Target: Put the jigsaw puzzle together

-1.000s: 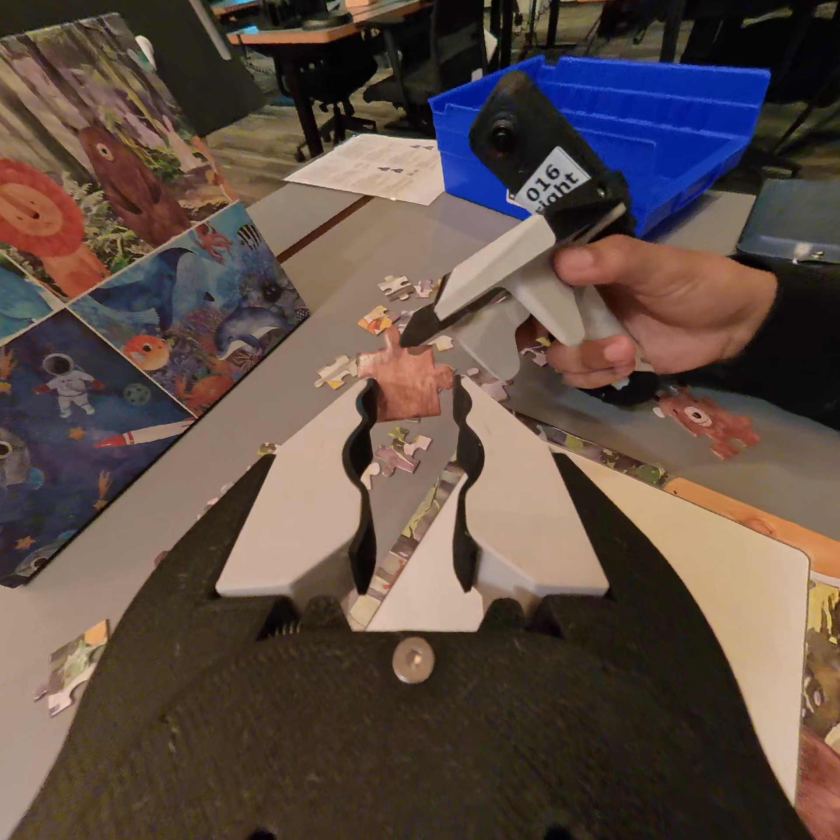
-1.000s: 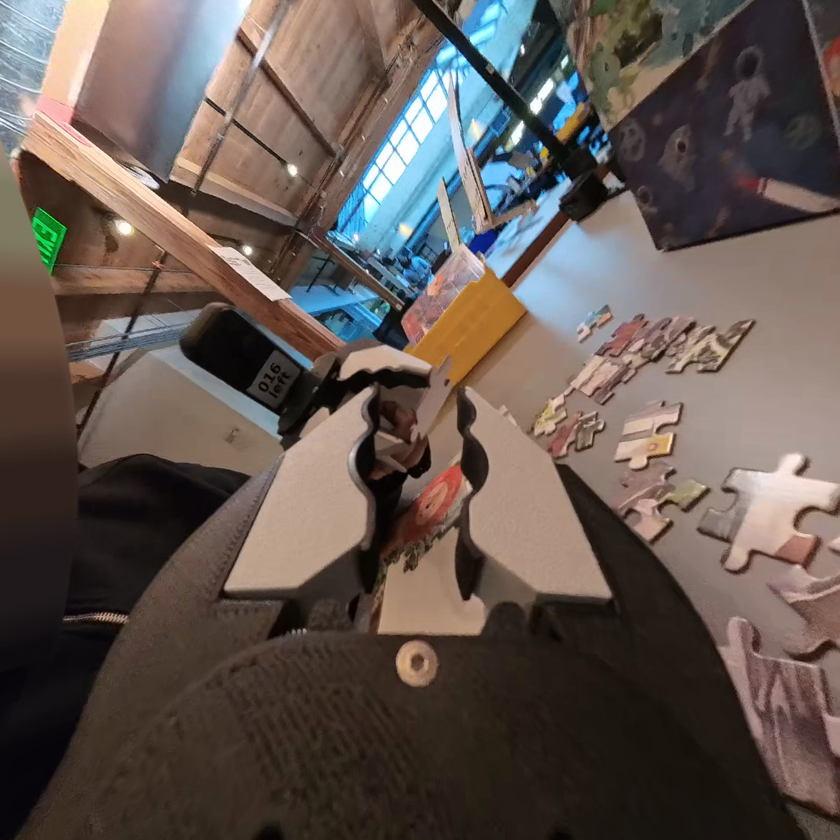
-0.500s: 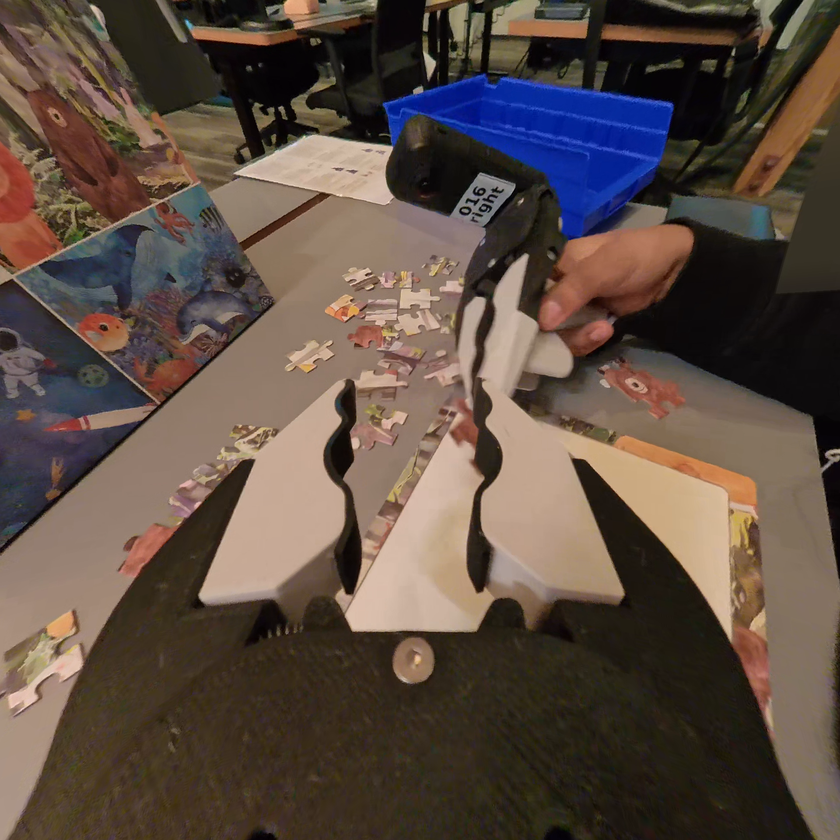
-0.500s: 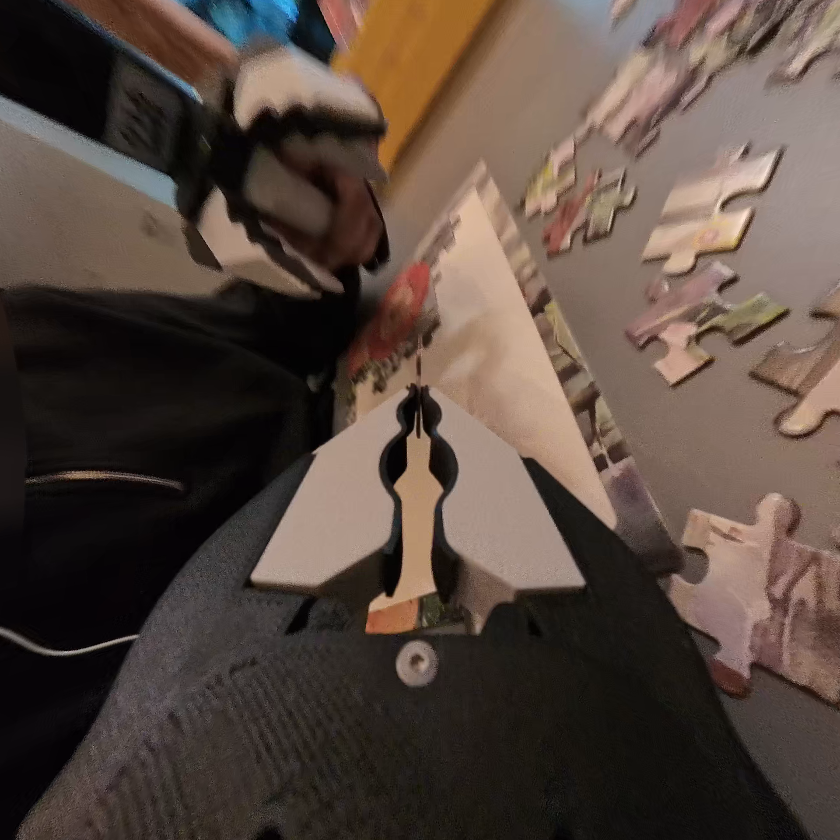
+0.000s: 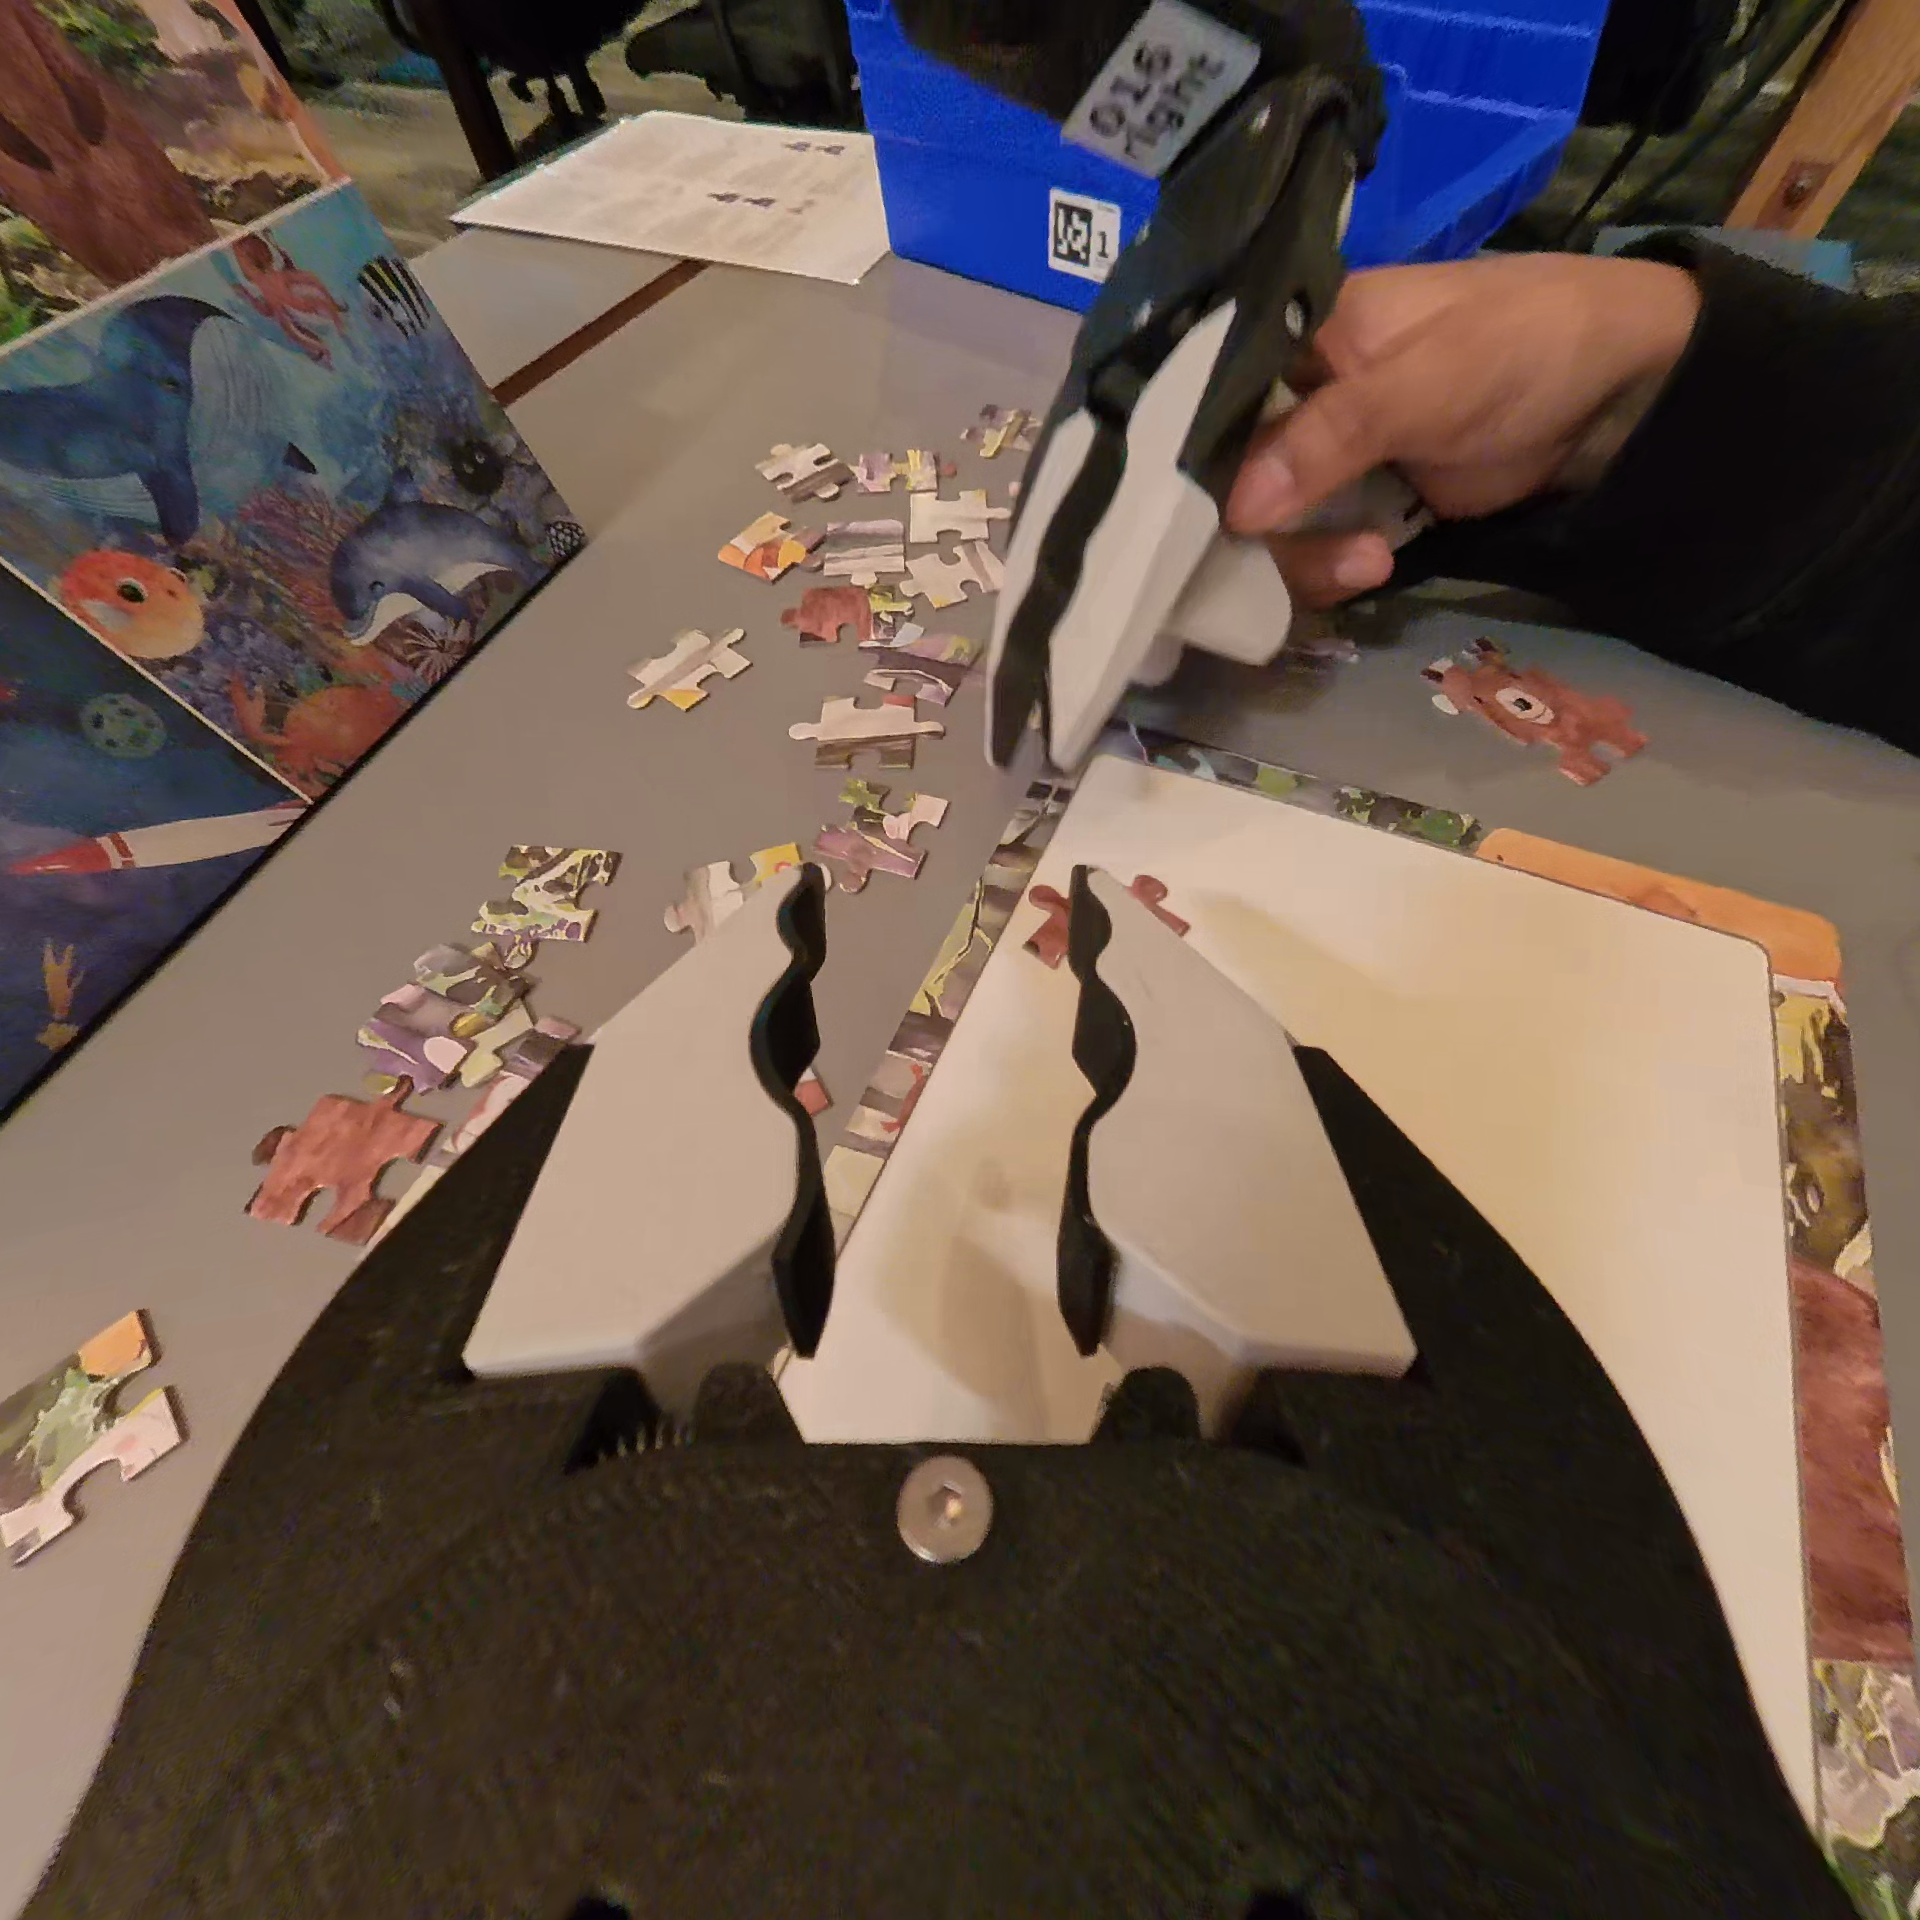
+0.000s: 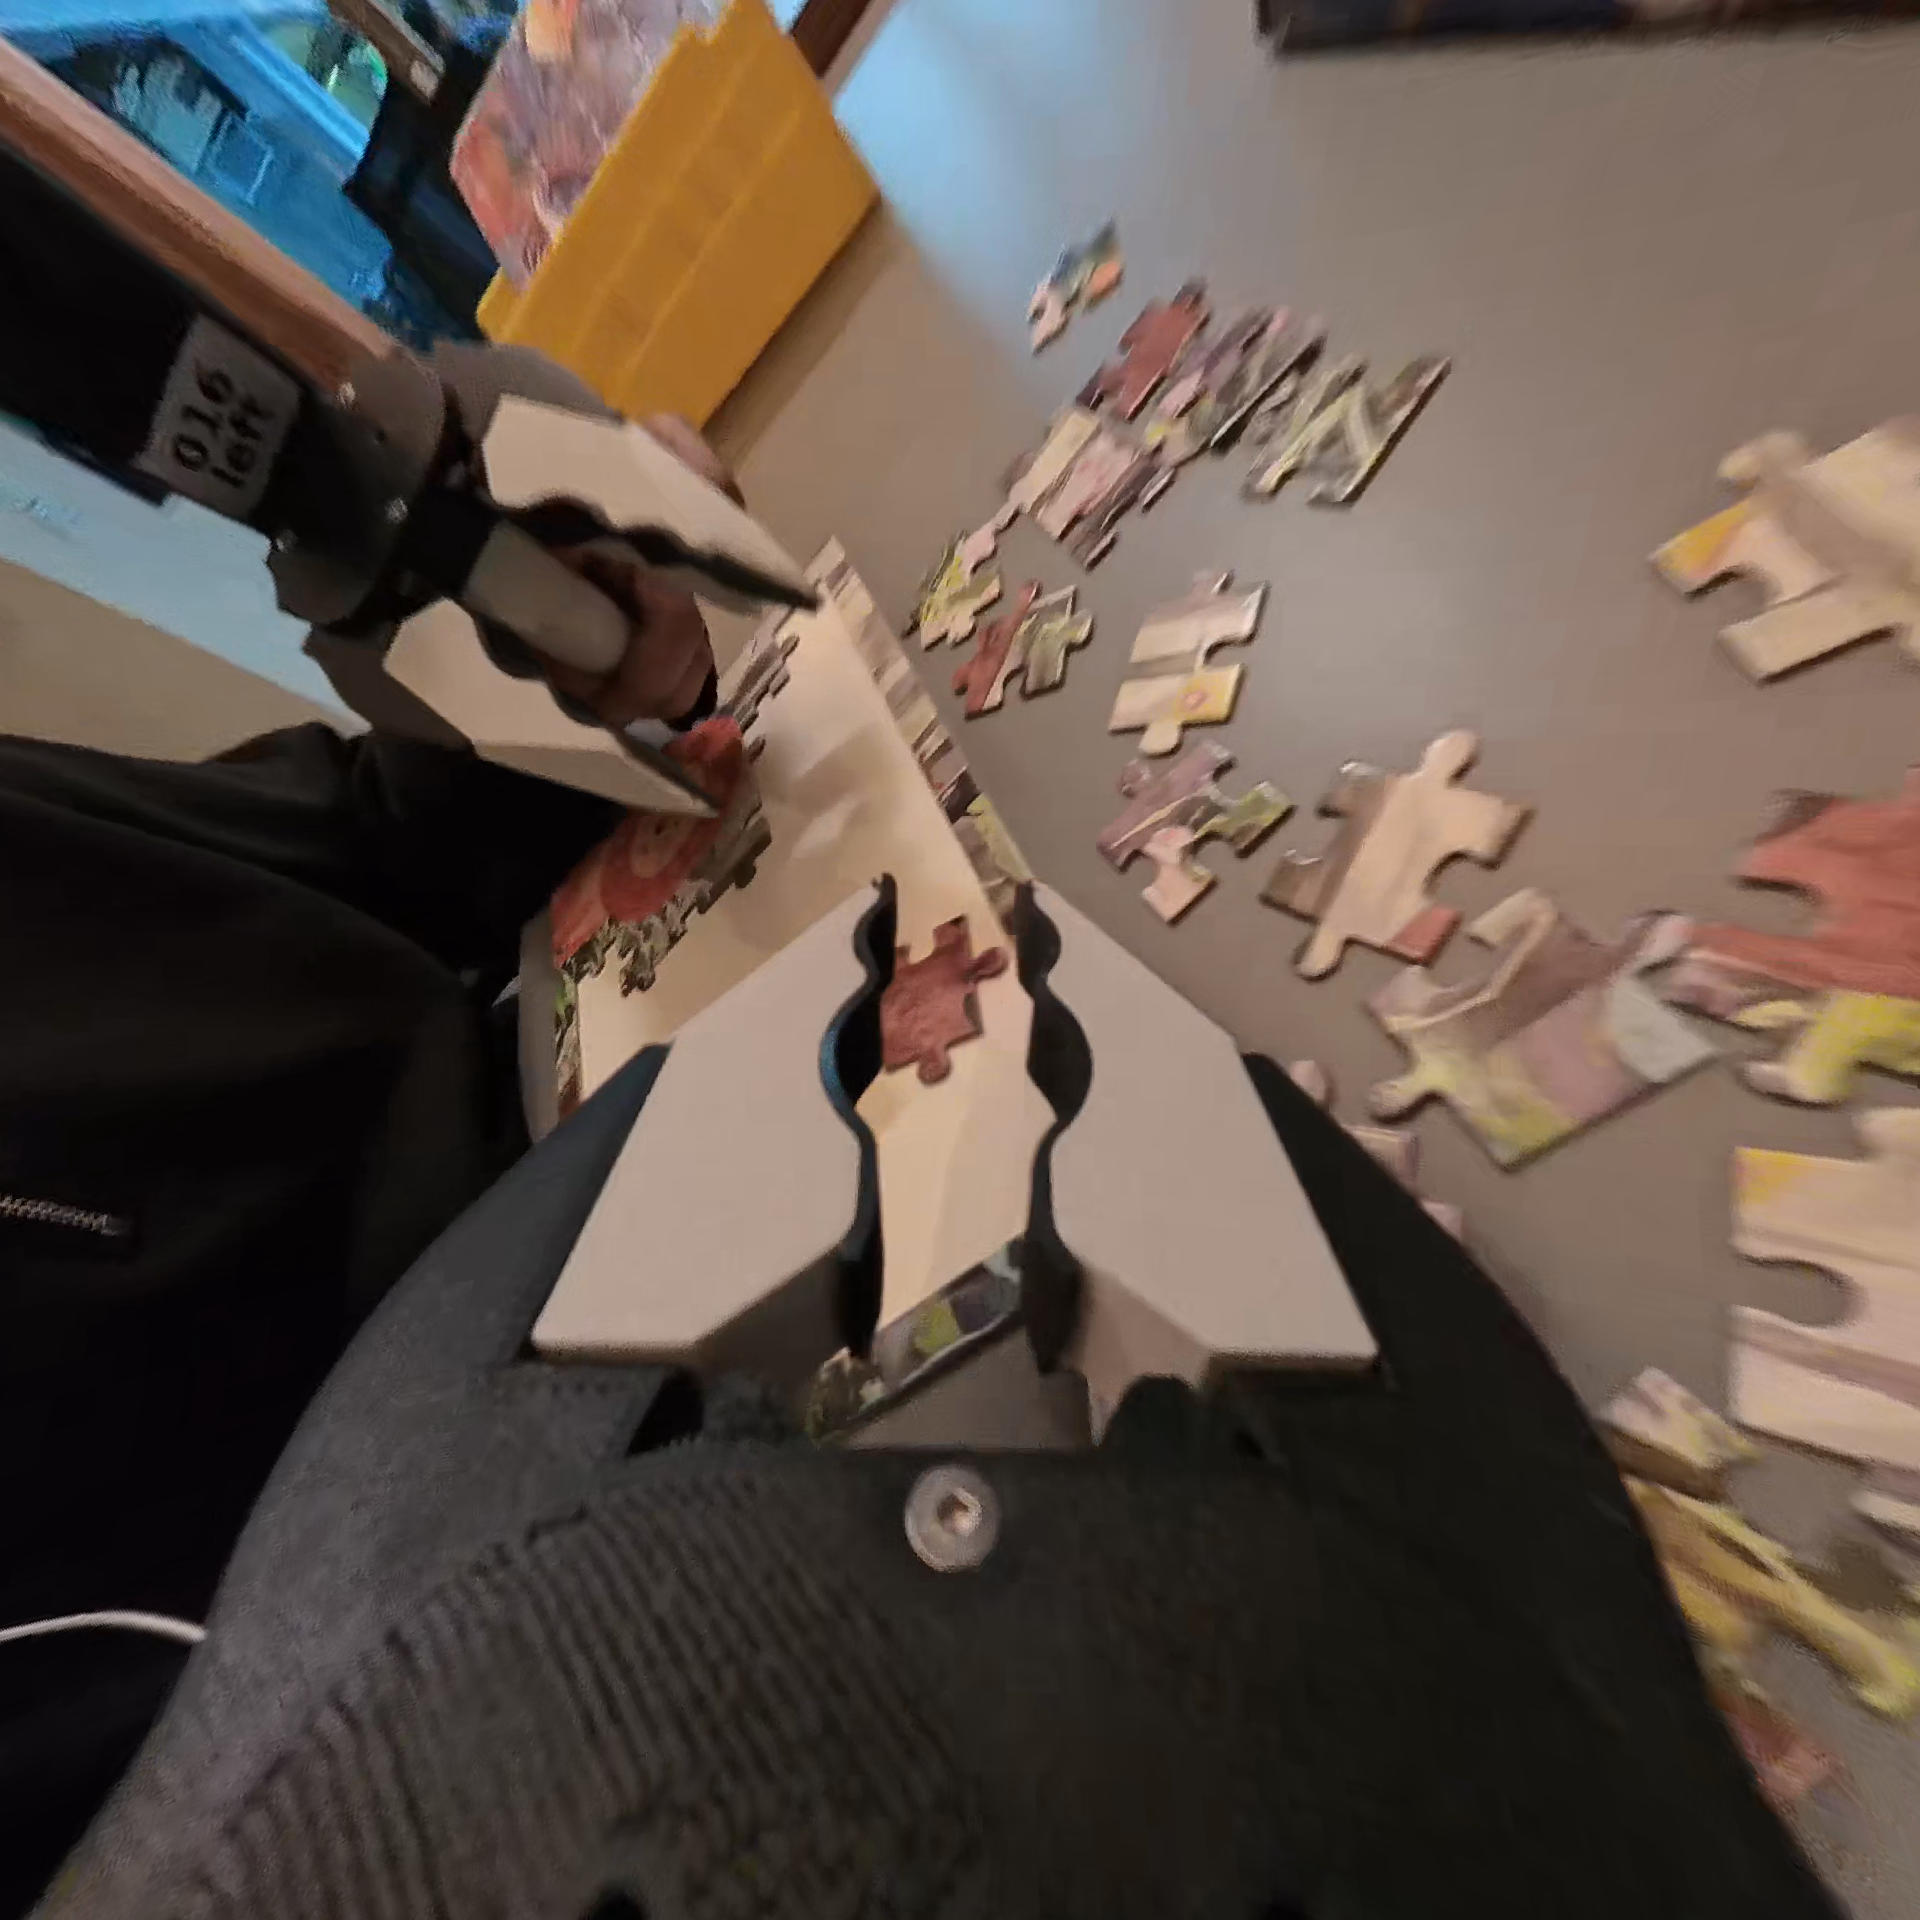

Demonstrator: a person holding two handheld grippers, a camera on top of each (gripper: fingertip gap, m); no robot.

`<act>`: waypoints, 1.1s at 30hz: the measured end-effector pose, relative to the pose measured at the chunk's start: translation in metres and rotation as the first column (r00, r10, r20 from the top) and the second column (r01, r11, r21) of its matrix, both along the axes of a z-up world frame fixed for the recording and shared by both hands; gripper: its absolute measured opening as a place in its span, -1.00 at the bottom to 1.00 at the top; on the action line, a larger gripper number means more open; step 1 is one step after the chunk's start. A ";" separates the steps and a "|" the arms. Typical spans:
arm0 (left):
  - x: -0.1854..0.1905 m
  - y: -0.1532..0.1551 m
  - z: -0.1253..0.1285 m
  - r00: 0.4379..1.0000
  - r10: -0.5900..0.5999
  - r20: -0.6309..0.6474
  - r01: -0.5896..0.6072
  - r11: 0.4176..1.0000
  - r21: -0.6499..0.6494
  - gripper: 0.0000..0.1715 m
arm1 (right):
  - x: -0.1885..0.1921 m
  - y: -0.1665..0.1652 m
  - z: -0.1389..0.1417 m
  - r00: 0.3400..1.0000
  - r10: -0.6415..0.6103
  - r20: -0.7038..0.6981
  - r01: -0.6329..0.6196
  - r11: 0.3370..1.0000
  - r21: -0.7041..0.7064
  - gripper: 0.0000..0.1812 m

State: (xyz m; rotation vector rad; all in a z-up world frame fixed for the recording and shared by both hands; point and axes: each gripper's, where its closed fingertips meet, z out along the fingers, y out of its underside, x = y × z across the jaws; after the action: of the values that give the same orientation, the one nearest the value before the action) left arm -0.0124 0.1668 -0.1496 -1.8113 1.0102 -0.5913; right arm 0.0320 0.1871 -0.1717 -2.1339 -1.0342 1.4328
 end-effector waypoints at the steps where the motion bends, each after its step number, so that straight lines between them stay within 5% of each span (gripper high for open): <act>1: 0.000 -0.001 -0.002 1.000 -0.005 -0.005 0.005 1.000 -0.002 -0.46 | 0.005 0.009 0.005 0.999 -0.034 -0.013 0.034 0.999 0.039 -0.77; 6: 0.001 -0.005 -0.007 0.999 -0.031 -0.017 0.030 0.999 -0.014 -0.47 | 0.047 0.067 0.016 0.954 -0.299 0.037 0.260 0.879 0.400 -0.72; 9: 0.011 -0.017 -0.004 0.993 -0.105 0.056 0.109 0.991 -0.082 -0.47 | 0.072 0.088 0.005 0.903 -0.406 0.140 0.278 0.802 0.529 -0.73; 12: 0.017 -0.021 -0.004 0.986 -0.149 0.071 0.158 0.979 -0.131 -0.45 | 0.075 0.092 -0.014 0.890 -0.387 0.241 0.224 0.831 0.509 -0.69; 18: 0.031 -0.030 -0.034 0.952 -0.262 -0.158 0.241 0.960 -0.143 -0.33 | 0.059 0.099 -0.028 0.899 -0.316 0.305 0.130 0.854 0.503 -0.57; 22: 0.044 -0.032 -0.046 0.942 -0.301 -0.149 0.260 0.935 -0.241 -0.24 | 0.058 0.101 -0.037 0.887 -0.314 0.340 0.115 0.861 0.496 -0.54; 30: 0.042 -0.040 -0.062 0.914 -0.344 -0.216 0.262 0.906 -0.332 -0.19 | 0.055 0.081 -0.032 0.922 -0.252 0.294 0.132 0.919 0.372 -0.52; 33: 0.037 -0.050 -0.058 0.898 -0.386 -0.210 0.290 0.880 -0.378 -0.28 | 0.058 0.089 -0.026 0.921 -0.292 0.259 0.163 0.890 0.425 -0.53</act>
State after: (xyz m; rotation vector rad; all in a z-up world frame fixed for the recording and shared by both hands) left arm 0.0244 0.1171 -0.2077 -2.0729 1.5205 -0.7753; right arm 0.0902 0.2765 -0.1973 -2.1260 -1.0301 0.7068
